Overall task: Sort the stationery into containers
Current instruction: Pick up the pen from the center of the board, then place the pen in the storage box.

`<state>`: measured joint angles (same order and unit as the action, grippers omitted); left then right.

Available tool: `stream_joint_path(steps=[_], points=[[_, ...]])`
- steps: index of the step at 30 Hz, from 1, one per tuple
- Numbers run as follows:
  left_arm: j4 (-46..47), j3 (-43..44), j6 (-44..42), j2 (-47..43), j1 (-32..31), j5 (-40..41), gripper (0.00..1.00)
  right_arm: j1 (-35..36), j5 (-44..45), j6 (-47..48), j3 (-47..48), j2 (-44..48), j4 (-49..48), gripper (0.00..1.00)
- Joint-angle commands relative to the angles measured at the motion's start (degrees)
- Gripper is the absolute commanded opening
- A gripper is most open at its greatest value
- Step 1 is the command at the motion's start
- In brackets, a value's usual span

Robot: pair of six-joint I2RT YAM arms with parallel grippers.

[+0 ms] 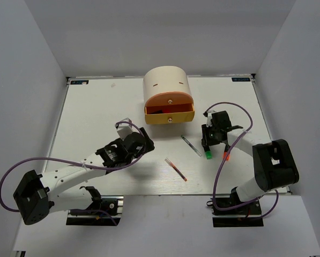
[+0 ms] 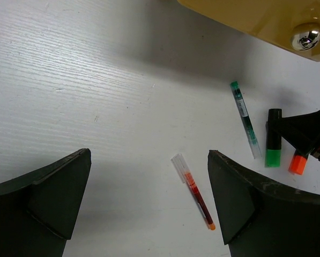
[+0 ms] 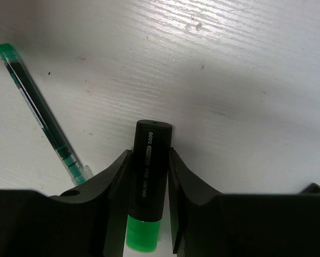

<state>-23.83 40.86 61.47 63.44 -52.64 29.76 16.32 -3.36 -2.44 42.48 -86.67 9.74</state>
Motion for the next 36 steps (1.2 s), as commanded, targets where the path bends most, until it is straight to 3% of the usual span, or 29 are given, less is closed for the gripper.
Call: stream_joint_path(steps=[1,5,7,12,13,17,27,30,36], points=[[1.3,0.8,-0.8,0.1,-0.3,-0.5,0.99,0.5,-1.4,1.1,0.3,0.6,3.3,0.15],[1.3,0.8,-0.8,0.1,-0.3,-0.5,0.99,-0.1,-5.8,2.2,1.9,6.0,4.1,0.0],[1.3,0.2,-0.8,0.1,-0.3,-1.0,0.99,-0.4,-8.1,4.0,2.2,10.4,2.7,0.0],[2.4,-1.1,-0.8,-0.4,-0.3,-2.2,0.99,-0.4,-23.9,13.1,3.4,23.5,-0.9,0.0],[2.4,-1.1,-0.8,-0.4,-0.3,-2.2,0.99,-0.3,-30.9,17.5,3.7,24.4,-1.3,0.0],[2.9,-1.8,-0.8,-0.9,-0.3,-2.2,0.99,-0.3,-41.3,24.4,5.9,27.0,-3.1,0.0],[2.9,-2.3,-0.3,-2.5,-0.3,-2.2,0.99,0.0,-58.1,34.6,16.0,13.8,-14.4,0.0],[2.3,-2.8,-0.3,-3.1,-0.3,-2.2,0.99,0.2,-61.6,38.2,23.2,6.8,-14.2,0.0],[2.3,-3.3,-0.3,-3.7,-0.3,-2.2,0.99,0.5,-67.7,44.1,30.5,1.5,-14.1,0.0]])
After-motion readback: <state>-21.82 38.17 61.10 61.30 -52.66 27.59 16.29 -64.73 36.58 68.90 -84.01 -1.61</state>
